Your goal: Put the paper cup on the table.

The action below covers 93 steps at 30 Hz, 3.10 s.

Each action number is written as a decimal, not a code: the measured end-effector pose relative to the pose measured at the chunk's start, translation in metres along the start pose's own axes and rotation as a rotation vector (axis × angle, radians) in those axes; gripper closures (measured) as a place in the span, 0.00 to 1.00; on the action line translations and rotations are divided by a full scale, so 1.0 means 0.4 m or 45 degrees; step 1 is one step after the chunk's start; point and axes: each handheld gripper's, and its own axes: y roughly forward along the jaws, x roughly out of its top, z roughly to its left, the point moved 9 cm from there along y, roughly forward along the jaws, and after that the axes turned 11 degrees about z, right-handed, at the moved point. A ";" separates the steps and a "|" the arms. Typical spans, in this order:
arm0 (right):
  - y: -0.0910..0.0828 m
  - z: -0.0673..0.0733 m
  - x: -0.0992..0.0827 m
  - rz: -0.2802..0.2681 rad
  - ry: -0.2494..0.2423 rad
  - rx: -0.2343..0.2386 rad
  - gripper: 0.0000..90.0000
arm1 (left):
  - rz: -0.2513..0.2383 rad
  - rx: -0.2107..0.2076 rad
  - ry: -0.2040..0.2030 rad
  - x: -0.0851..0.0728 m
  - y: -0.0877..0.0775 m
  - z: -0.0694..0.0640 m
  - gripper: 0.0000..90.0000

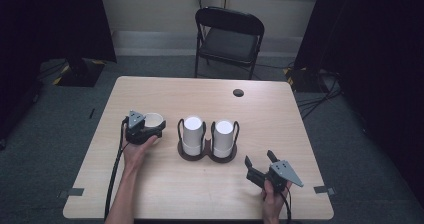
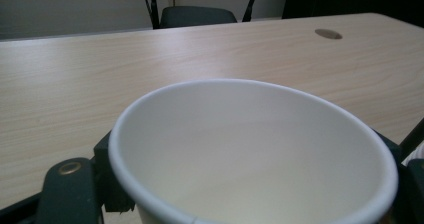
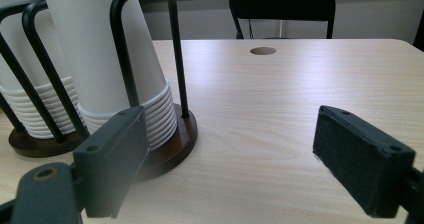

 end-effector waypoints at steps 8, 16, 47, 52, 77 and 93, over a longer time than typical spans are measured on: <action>-0.001 -0.002 0.001 -0.009 0.012 0.003 0.15 | 0.004 -0.027 -0.003 -0.016 -0.005 -0.004 0.22; -0.001 -0.002 0.001 -0.011 0.012 0.002 0.15 | 0.034 -0.010 -0.008 -0.033 -0.007 -0.004 0.17; -0.005 -0.006 0.003 -0.031 0.034 0.010 0.15 | 0.063 0.093 0.031 -0.097 -0.063 -0.022 0.17; -0.006 -0.007 0.003 -0.034 0.037 0.007 0.15 | 0.049 0.084 0.011 -0.104 -0.086 -0.027 0.17; -0.006 -0.006 0.003 -0.040 0.035 0.009 0.15 | -0.055 -0.011 0.081 -0.179 -0.220 -0.197 0.17; -0.006 -0.006 0.003 -0.036 0.033 0.006 0.15 | -0.137 -0.014 0.091 -0.186 -0.229 -0.268 0.18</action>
